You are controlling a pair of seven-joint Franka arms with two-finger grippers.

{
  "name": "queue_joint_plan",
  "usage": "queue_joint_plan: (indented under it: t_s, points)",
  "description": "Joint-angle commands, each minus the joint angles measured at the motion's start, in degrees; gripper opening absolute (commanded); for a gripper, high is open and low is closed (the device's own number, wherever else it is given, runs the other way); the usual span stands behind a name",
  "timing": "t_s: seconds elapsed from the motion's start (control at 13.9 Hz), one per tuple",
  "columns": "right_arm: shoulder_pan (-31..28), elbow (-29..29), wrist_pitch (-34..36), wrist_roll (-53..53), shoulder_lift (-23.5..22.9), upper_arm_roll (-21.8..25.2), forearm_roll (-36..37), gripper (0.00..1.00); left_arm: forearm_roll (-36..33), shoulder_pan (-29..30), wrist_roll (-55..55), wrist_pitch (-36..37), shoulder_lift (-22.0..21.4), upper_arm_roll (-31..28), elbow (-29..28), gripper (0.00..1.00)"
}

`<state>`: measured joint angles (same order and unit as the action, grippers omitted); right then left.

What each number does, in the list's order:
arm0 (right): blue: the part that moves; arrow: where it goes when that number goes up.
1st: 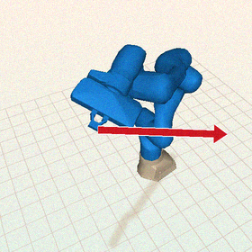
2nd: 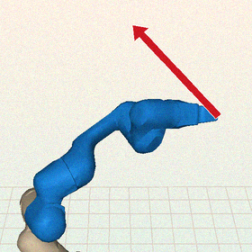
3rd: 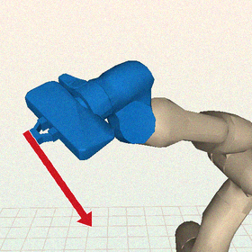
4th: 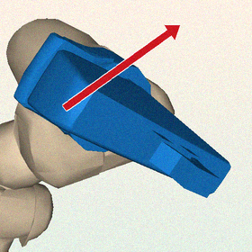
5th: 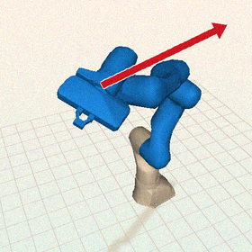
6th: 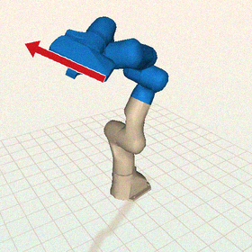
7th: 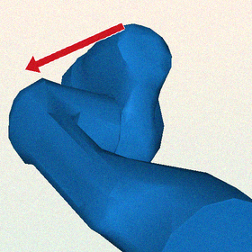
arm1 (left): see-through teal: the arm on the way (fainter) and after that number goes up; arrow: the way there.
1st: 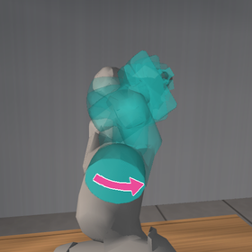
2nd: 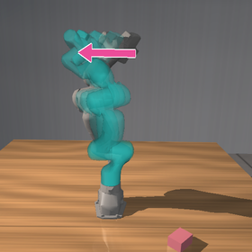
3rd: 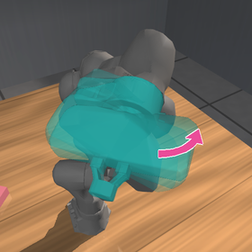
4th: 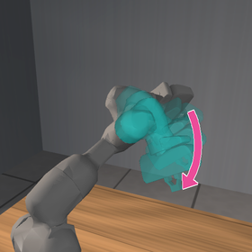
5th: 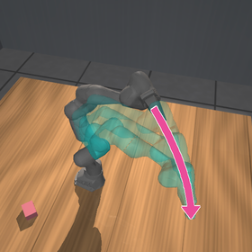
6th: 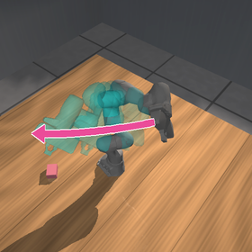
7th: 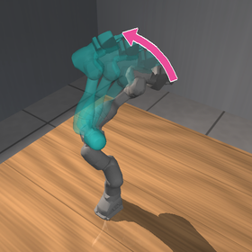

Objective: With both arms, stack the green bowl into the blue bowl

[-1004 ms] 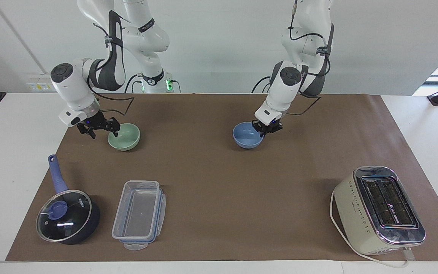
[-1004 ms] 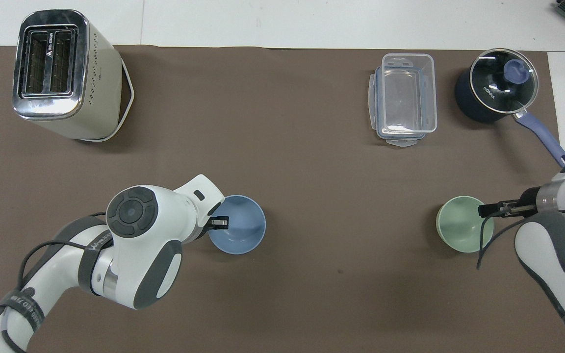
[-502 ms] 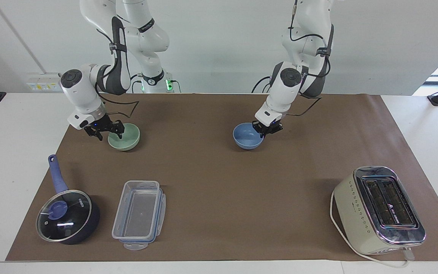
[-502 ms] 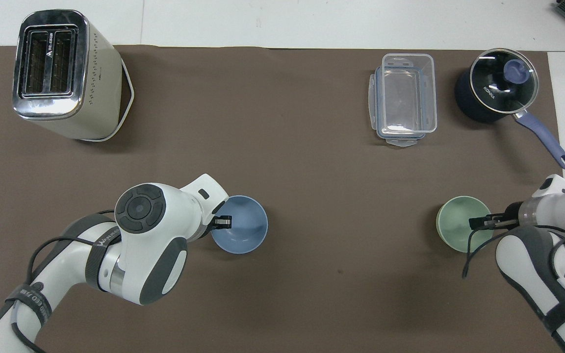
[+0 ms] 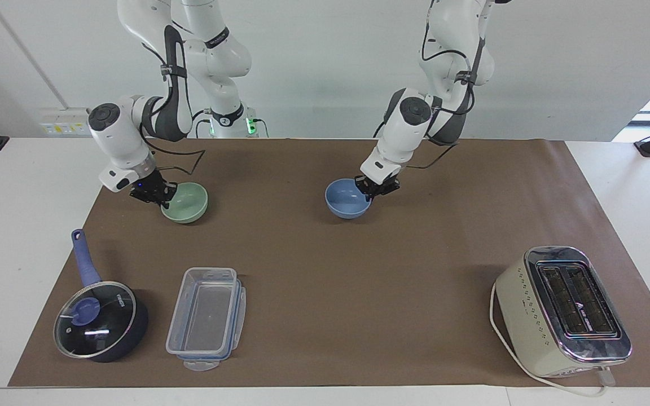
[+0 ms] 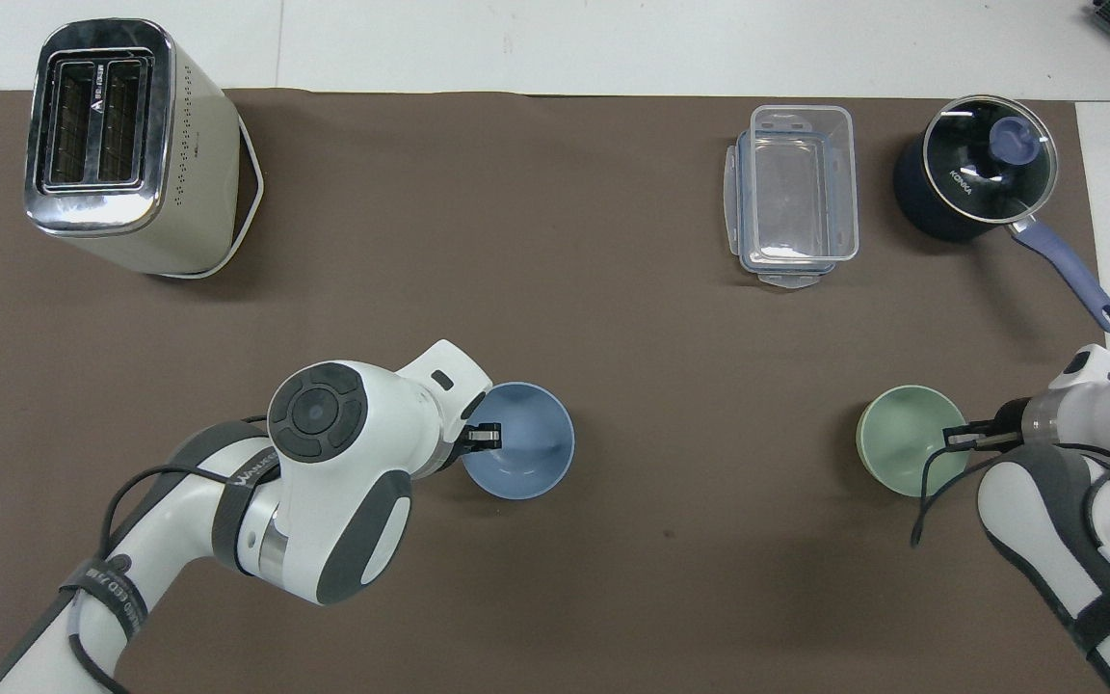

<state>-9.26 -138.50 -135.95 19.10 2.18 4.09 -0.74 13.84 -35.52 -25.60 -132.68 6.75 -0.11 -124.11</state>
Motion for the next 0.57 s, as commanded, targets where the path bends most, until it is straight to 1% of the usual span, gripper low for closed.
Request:
queue_joint_plan:
  t_s: [0.0, 0.14, 0.22, 0.29, 0.36, 0.43, 0.5]
  points:
    - [-0.67, 0.50, -0.55, 1.47, -0.25, -0.04, 0.39, 0.00, 1.19, -1.04, -1.12, -0.82, 1.96, -0.85, 1.59, 0.18]
    - [-0.67, 1.91, 1.46, 1.99, 0.46, -0.13, 0.39, 0.00, 1.19, -1.48, -1.03, 0.05, 1.87, -0.94, 1.67, 0.39]
    - [-0.75, 2.96, 3.30, 2.87, 0.98, -0.13, 0.39, 0.00, 1.10, -1.40, -0.86, 0.23, 1.87, -0.94, 1.76, 0.45]
    - [-0.67, 4.19, 5.41, 3.22, 1.60, -0.13, 0.39, 0.00, 1.01, -1.14, -0.51, 0.23, 1.69, -1.03, 1.76, 0.46]
    - [-0.67, 5.07, 7.08, 3.31, 2.47, -0.13, 0.30, 0.00, 0.75, -0.87, -0.42, 0.93, 1.17, -1.29, 1.76, 0.51]
    - [-0.58, 6.21, 8.58, 3.92, 2.92, -0.13, -0.57, 0.00, 0.31, -0.35, -0.07, 2.42, -0.05, -1.64, 1.76, 0.60]
    - [-0.49, 7.70, 10.77, 4.97, 3.18, -0.13, -1.97, 0.00, 0.22, 1.22, 0.80, 3.74, -1.28, -1.64, 1.76, 0.72]
